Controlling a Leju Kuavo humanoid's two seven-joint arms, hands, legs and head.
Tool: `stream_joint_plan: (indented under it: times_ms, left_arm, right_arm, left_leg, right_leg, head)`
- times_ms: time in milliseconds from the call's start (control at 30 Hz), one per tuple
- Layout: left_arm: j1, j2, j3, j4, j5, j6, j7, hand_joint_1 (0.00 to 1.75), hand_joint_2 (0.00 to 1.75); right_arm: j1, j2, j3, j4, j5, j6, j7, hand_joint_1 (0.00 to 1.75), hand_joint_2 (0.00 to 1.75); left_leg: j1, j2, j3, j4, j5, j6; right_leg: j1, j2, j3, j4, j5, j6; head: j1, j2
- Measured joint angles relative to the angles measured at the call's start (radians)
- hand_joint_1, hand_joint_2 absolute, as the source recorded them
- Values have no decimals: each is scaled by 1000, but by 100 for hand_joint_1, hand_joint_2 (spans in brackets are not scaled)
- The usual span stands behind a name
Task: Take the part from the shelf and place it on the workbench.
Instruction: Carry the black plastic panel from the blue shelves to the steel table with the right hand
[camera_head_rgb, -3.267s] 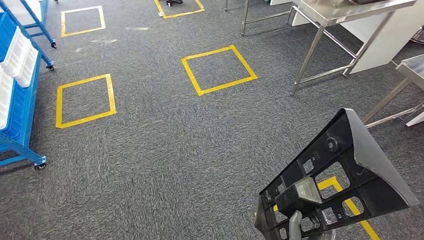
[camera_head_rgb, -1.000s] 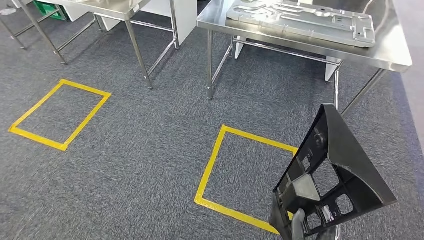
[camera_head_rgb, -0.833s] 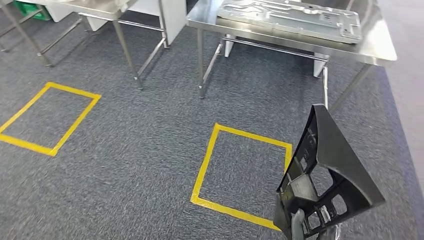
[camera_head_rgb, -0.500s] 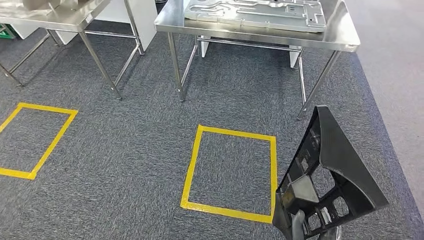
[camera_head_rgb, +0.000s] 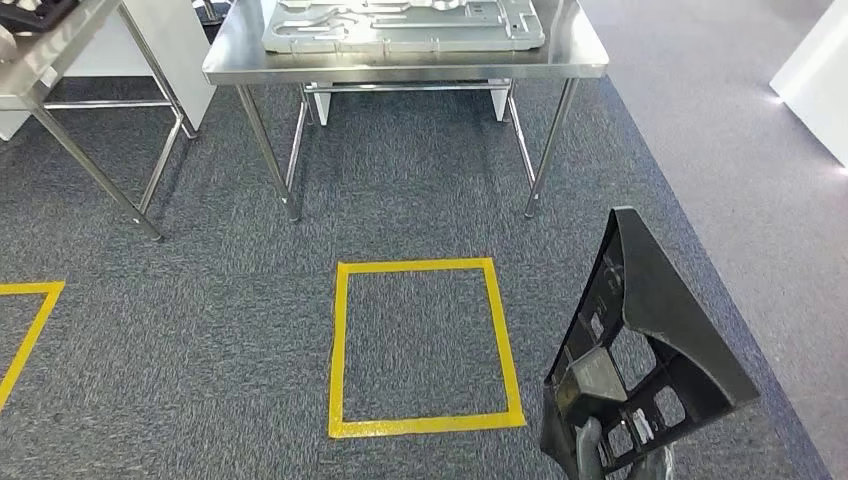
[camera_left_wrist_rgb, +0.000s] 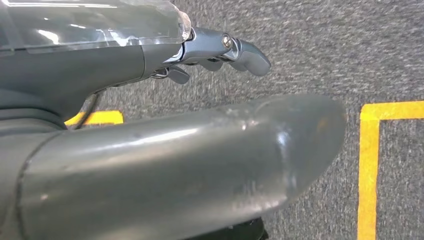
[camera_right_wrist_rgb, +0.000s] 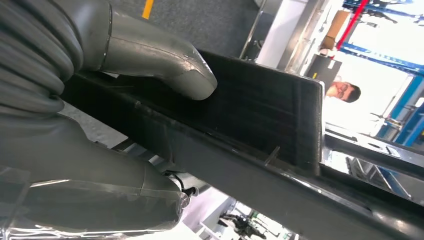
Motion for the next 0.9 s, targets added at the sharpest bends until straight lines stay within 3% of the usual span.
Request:
stream_joint_plan:
  times_ms: [67, 133, 200, 233, 267, 333, 367, 400, 467, 533, 600, 667, 700, 733, 767, 833, 867, 900]
  left_arm:
    - [-1, -5, 0, 0, -1, -4, -3, 0, 0]
    - [4, -7, 0, 0, -1, -6, -4, 0, 0]
    - [10, -7, 0, 0, -3, -6, -4, 0, 0]
    - [12, -7, 0, 0, -5, -6, -3, 0, 0]
    - [13, -8, 0, 0, -7, -5, -3, 0, 0]
    - [12, -10, 0, 0, -10, -2, -2, 0, 0]
    - [11, -11, 0, 0, -10, -1, -2, 0, 0]
    - [10, -12, 0, 0, -11, 0, -2, 0, 0]
    - [7, -12, 0, 0, -11, 1, -2, 0, 0]
    - [5, -12, 0, 0, -11, 2, -2, 0, 0]
    - [2, -12, 0, 0, -11, 2, -2, 0, 0]
    - [3, -12, 1, 0, -12, 3, -1, 0, 0]
    - [6, -12, 1, 0, -12, 3, -1, 0, 0]
    - [9, -12, 2, 0, -12, 3, -1, 0, 0]
    - [13, -12, 2, 0, -12, 3, -1, 0, 0]
    - [17, -12, 2, 0, -13, 2, 0, 0, 0]
    - [18, -10, 3, 0, -13, 2, 0, 0, 0]
    - [17, -9, 4, 0, -14, 2, 2, 0, 0]
  right_arm:
    - [0, 2, -2, 0, 7, -3, 4, 175, 175]
    - [-4, 6, -5, 0, 16, -3, 7, 175, 175]
    - [-5, 10, -10, 2, 28, 0, 9, 175, 175]
    - [-4, 11, -13, 4, 35, 2, 10, 175, 175]
    - [-4, 13, -15, 5, 41, 4, 11, 175, 175]
    - [-4, 17, -18, 8, 50, 9, 13, 175, 175]
    - [-4, 18, -18, 9, 53, 11, 13, 175, 175]
    - [-4, 20, -19, 10, 54, 12, 14, 175, 175]
    - [-4, 23, -20, 12, 55, 12, 14, 175, 175]
    - [-3, 27, -22, 12, 56, 12, 14, 175, 175]
    - [-4, 32, -23, 12, 56, 12, 14, 175, 175]
    - [-5, 36, -24, 13, 60, 12, 16, 175, 175]
    - [-5, 38, -24, 15, 61, 12, 17, 175, 175]
    - [-4, 39, -24, 18, 62, 12, 18, 175, 175]
    - [-4, 39, -24, 20, 62, 12, 20, 175, 175]
    - [-3, 41, -24, 24, 62, 12, 22, 175, 175]
    - [-3, 42, -24, 26, 62, 12, 23, 175, 175]
    - [-3, 43, -24, 28, 62, 12, 25, 175, 175]
  left_leg:
    - [5, 19, 13, -17, 2, 15]
    - [6, 39, 23, -25, -1, 23]
    - [5, 60, 31, -25, -12, 21]
    - [5, 68, 38, -25, -18, 19]
    - [6, 74, 47, -25, -25, 16]
    - [8, 81, 70, -25, -40, 8]
    - [7, 83, 79, -25, -48, 2]
    - [6, 85, 86, -26, -55, -5]
    - [4, 86, 97, -35, -65, -18]
    - [5, 86, 111, -39, -73, -29]
    - [6, 85, 80, 35, -99, -35]
    - [5, 83, -15, 186, -140, -36]
    - [5, 83, -65, 247, -147, -36]
    - [4, 83, -104, 278, -132, -34]
    - [3, 83, -126, 271, -94, -30]
    - [-4, 81, -122, 167, 16, -14]
    - [-9, 81, -110, 120, 52, -5]
    - [-16, 81, -96, 81, 65, 5]
  right_leg:
    - [2, -50, -14, 32, -21, 11]
    - [-1, -118, -69, 140, -74, 21]
    - [-6, -140, -134, 252, -109, 31]
    - [-9, -142, -145, 264, -100, 35]
    - [-11, -144, -135, 238, -72, 37]
    - [-12, -149, -71, 110, -1, 36]
    - [-9, -151, -41, 54, 18, 31]
    - [-6, -153, -23, 18, 23, 25]
    - [1, -152, -14, 6, 9, 9]
    - [-3, -148, 0, -3, -1, -7]
    - [-7, -148, 27, -17, -12, -23]
    - [-3, -149, 52, -21, -31, -35]
    - [0, -147, 65, -21, -42, -38]
    - [3, -143, 80, -22, -54, -39]
    - [6, -139, 98, -22, -67, -40]
    - [11, -133, 135, -23, -96, -39]
    - [12, -131, 150, -24, -108, -36]
    - [11, -130, 161, -26, -119, -30]
  head:
    - [8, 0]
    - [16, 0]
    - [16, 0]
    - [16, 0]
    - [16, 0]
    - [16, 0]
    - [17, 0]
    - [16, 0]
    - [15, 0]
    - [13, 0]
    - [6, 0]
    - [2, 0]
    - [3, 0]
    - [3, 0]
    - [2, 0]
    - [1, 0]
    - [4, 0]
    - [5, 0]
